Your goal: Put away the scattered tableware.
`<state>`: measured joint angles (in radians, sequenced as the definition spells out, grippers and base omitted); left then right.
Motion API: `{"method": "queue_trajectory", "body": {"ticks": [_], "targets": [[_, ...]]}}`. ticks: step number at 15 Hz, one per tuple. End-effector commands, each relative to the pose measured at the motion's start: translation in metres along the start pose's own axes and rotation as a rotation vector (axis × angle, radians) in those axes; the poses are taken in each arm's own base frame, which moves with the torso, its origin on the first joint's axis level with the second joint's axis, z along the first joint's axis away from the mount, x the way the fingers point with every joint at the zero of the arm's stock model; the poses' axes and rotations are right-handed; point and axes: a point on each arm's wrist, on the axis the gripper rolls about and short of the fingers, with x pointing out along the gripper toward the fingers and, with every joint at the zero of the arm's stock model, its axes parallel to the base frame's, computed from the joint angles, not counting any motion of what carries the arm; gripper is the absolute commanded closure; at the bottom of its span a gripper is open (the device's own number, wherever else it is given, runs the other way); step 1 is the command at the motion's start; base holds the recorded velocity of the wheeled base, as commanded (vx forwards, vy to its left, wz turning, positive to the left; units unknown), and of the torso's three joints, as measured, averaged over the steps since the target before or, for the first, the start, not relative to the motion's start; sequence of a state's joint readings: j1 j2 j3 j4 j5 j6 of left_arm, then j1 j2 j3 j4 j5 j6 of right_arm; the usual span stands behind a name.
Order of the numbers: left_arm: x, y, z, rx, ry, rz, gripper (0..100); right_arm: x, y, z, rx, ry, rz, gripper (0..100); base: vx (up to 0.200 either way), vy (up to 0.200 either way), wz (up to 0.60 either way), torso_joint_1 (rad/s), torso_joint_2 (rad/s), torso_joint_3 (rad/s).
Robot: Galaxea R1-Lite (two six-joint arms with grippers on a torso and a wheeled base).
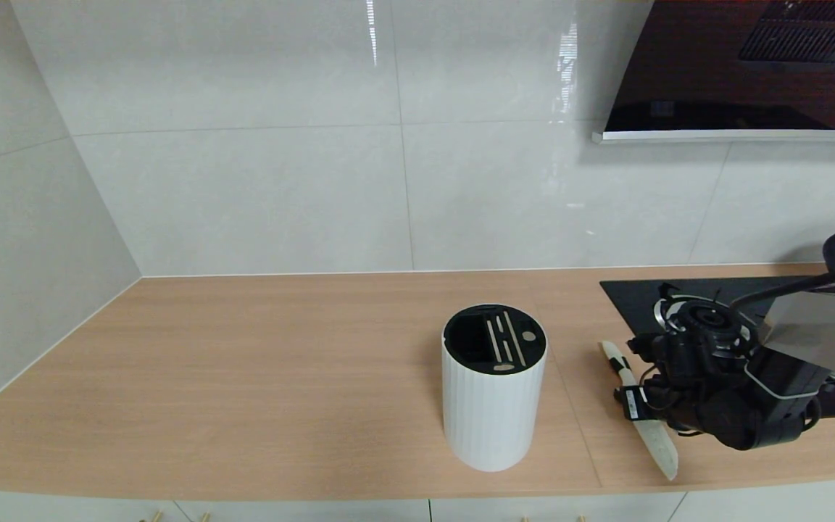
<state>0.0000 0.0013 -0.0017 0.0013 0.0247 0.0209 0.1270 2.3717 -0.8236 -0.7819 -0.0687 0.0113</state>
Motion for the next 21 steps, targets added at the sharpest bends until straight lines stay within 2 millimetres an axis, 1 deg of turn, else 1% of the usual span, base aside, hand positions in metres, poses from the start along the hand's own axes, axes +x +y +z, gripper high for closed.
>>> {"method": "queue_trajectory", "body": {"ticks": [1, 2, 4, 6, 7, 8, 9, 10, 11, 12, 13, 14, 15, 16, 17, 18, 20, 21], "targets": [[0.0, 0.0, 0.0, 0.008, 0.002, 0.0, 0, -0.003, 0.0, 0.003, -0.001, -0.022, -0.001, 100, 0.0, 0.0, 0.0, 0.0, 0.0, 0.0], [0.0, 0.0, 0.0, 0.016, 0.001, 0.0, 0, -0.008, 0.0, 0.008, 0.002, -0.06, -0.001, 100, 0.0, 0.0, 0.0, 0.0, 0.0, 0.0], [0.0, 0.0, 0.0, 0.021, 0.001, 0.0, 0, -0.035, -0.002, 0.03, 0.012, -0.163, -0.006, 100, 0.0, 0.0, 0.0, 0.0, 0.0, 0.0], [0.0, 0.0, 0.0, 0.027, -0.002, 0.0, 0, -0.074, -0.003, 0.052, 0.019, -0.263, -0.001, 100, 0.0, 0.0, 0.0, 0.0, 0.0, 0.0], [-0.002, 0.0, 0.007, 0.028, -0.024, -0.002, 0, -0.093, -0.003, 0.061, 0.021, -0.315, 0.003, 100, 0.0, 0.0, 0.0, 0.0, 0.0, 0.0], [-0.005, 0.0, 0.018, 0.027, -0.058, -0.006, 0, -0.105, -0.002, 0.069, 0.021, -0.353, 0.007, 100, 0.0, 0.0, 0.0, 0.0, 0.0, 0.0], [-0.012, 0.0, 0.044, 0.028, -0.062, -0.038, 0, -0.133, -0.001, 0.084, 0.021, -0.43, 0.018, 100, 0.0, 0.0, 0.0, 0.0, 0.0, 0.0], [-0.012, 0.0, 0.066, 0.03, -0.031, -0.08, 0, -0.153, 0.005, 0.097, 0.013, -0.476, 0.037, 100, 0.0, 0.0, 0.0, 0.0, 0.0, 0.0], [-0.007, -0.001, 0.095, 0.049, 0.0, -0.151, 0, -0.176, 0.015, 0.11, 0.0, -0.515, 0.071, 100, 0.0, 0.0, 0.0, 0.0, 0.0, 0.0], [0.007, -0.003, 0.121, 0.081, 0.028, -0.228, 0, -0.2, 0.027, 0.12, -0.02, -0.534, 0.111, 100, 0.0, 0.0, 0.0, 0.0, 0.0, 0.0], [0.023, -0.004, 0.138, 0.097, 0.067, -0.282, 0, -0.221, 0.038, 0.127, -0.037, -0.553, 0.144, 100, 0.0, 0.0, 0.0, 0.0, 0.0, 0.0], [0.046, -0.005, 0.15, 0.098, 0.13, -0.329, 0, -0.242, 0.047, 0.128, -0.05, -0.564, 0.167, 100, 0.0, 0.0, 0.0, 0.0, 0.0, 0.0], [0.069, -0.007, 0.151, 0.101, 0.213, -0.392, 0, -0.258, 0.055, 0.122, -0.052, -0.577, 0.185, 100, 0.0, 0.0, 0.0, 0.0, 0.0, 0.0], [0.098, -0.014, 0.143, 0.119, 0.33, -0.5, 0, -0.264, 0.065, 0.113, -0.052, -0.561, 0.223, 100, 0.0, 0.0, 0.0, 0.0, 0.0, 0.0], [0.122, -0.023, 0.135, 0.114, 0.414, -0.568, 0, -0.269, 0.074, 0.109, -0.067, -0.562, 0.256, 100, 0.0, 0.0, 0.0, 0.0, 0.0, 0.0], [0.143, -0.033, 0.132, 0.086, 0.434, -0.608, 0, -0.271, 0.081, 0.106, -0.08, -0.558, 0.282, 100, 0.0, 0.0, 0.0, 0.0, 0.0, 0.0], [0.174, -0.057, 0.137, 0.013, 0.355, -0.686, 0, -0.276, 0.096, 0.098, -0.109, -0.547, 0.32, 100, 0.0, 0.0, 0.0, 0.0, 0.0, 0.0], [0.19, -0.073, 0.14, -0.048, 0.321, -0.711, 0, -0.278, 0.103, 0.094, -0.119, -0.544, 0.326, 100, 0.0, 0.0, 0.0, 0.0, 0.0, 0.0]]}}
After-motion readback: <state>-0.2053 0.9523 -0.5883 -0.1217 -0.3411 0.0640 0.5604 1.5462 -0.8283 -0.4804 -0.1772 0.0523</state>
